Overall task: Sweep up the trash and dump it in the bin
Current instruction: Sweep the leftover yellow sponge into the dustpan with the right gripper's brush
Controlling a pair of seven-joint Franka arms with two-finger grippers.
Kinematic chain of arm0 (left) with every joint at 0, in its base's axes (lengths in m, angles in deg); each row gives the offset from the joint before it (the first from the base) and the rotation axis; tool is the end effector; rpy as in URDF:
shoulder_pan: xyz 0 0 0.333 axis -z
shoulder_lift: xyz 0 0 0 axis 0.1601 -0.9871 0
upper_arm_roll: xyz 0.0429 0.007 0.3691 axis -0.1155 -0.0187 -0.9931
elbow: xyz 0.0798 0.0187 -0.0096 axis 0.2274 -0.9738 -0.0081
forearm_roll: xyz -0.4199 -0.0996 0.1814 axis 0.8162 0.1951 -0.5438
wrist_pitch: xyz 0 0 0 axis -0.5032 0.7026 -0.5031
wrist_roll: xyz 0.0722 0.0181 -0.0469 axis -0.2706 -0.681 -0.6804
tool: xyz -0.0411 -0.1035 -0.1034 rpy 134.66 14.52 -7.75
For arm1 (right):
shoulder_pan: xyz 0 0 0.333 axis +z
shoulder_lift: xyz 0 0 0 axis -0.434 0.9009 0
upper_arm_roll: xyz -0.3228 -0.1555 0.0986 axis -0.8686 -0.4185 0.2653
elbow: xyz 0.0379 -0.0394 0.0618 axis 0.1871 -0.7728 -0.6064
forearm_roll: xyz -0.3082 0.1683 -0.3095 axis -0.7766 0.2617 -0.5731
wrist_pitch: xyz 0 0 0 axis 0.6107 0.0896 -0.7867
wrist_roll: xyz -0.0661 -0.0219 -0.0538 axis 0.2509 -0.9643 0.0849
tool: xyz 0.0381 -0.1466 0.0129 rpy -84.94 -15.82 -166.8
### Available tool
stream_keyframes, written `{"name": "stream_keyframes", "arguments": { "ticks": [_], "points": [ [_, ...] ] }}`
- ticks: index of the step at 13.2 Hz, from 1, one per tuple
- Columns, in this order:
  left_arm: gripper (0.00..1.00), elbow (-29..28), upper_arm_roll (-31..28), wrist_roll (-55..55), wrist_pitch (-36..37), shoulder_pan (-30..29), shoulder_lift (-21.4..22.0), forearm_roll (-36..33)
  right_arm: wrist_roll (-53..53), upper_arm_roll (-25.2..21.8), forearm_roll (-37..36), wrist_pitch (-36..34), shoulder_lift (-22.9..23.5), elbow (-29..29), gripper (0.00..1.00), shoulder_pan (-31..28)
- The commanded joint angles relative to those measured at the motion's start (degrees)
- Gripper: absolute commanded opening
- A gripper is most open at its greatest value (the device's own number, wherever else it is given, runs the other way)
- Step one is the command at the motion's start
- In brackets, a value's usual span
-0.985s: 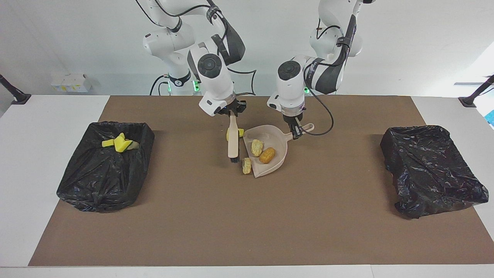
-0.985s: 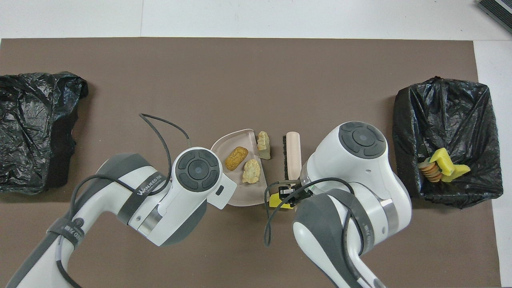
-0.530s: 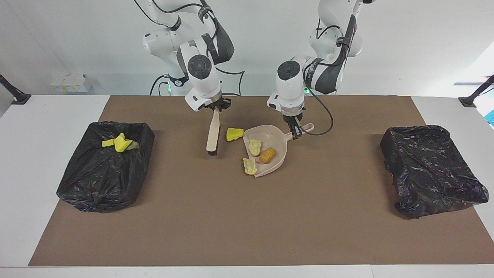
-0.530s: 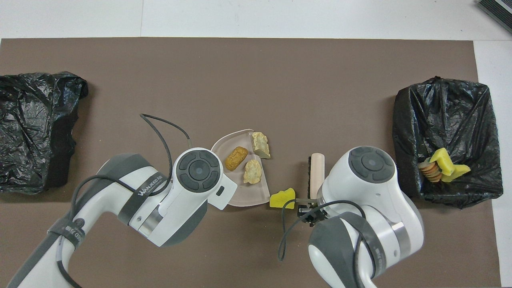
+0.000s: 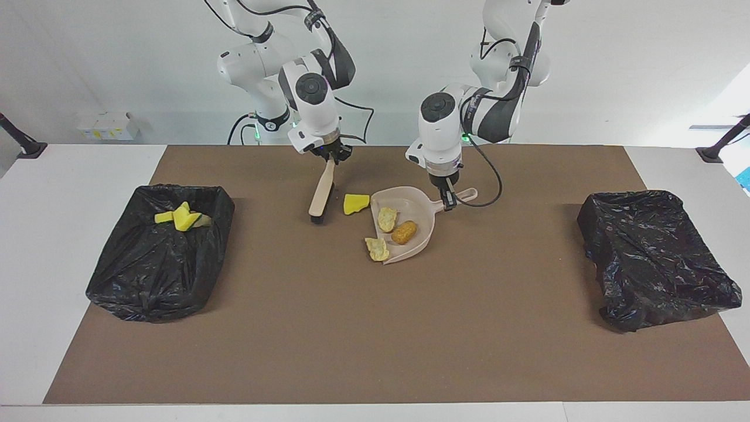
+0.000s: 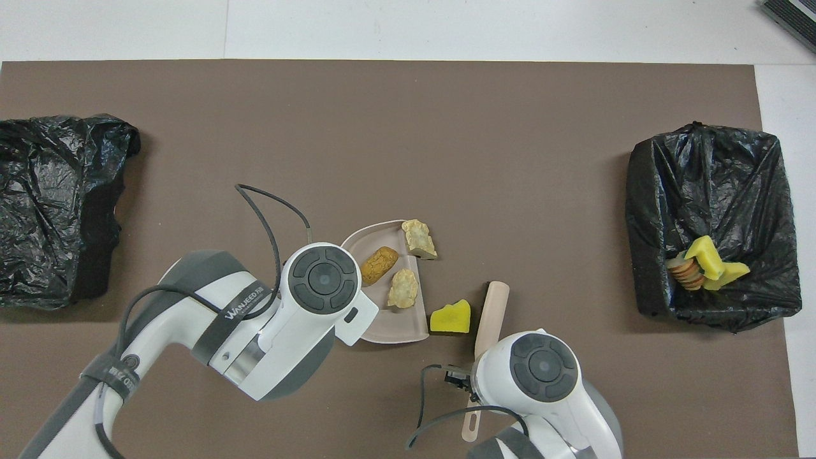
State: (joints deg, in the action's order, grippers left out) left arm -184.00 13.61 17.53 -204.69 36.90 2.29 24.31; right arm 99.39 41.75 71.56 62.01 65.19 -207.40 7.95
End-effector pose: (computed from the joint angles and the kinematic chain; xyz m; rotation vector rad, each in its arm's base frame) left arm 0.4919 -0.3466 0.3414 -2.1244 2.0562 0.2466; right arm 0.3740 0.2983 0.2998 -3.0673 0.4649 0.3826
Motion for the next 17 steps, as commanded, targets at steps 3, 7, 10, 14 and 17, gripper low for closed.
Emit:
{"name": "stream_keyframes", "arguments": {
  "ticks": [3,7,10,14,17],
  "points": [
    [0.0,-3.9,-0.5,1.2,1.2,1.7,3.3,-2.0,-2.0,0.0,2.5,0.5,8.2,9.8,0.0,0.0],
    [0.0,-3.9,-0.5,1.0,0.5,1.4,3.1,-2.0,-9.8,0.1,11.7,0.6,12.6,16.6,0.0,1.8],
    [0.0,-3.9,-0.5,1.0,-0.3,0.9,2.9,-1.9,-21.2,0.1,21.4,0.2,12.9,17.1,0.0,1.8],
    [0.0,-3.9,-0.5,-0.2,-1.4,-0.3,2.5,-1.5,-28.4,-0.7,20.2,-6.8,10.9,17.7,0.0,0.4],
    [0.0,-3.9,-0.5,0.8,-2.7,-0.7,2.2,-1.6,-28.3,-0.8,12.7,-12.9,7.9,17.7,0.0,-2.5]
  ]
}}
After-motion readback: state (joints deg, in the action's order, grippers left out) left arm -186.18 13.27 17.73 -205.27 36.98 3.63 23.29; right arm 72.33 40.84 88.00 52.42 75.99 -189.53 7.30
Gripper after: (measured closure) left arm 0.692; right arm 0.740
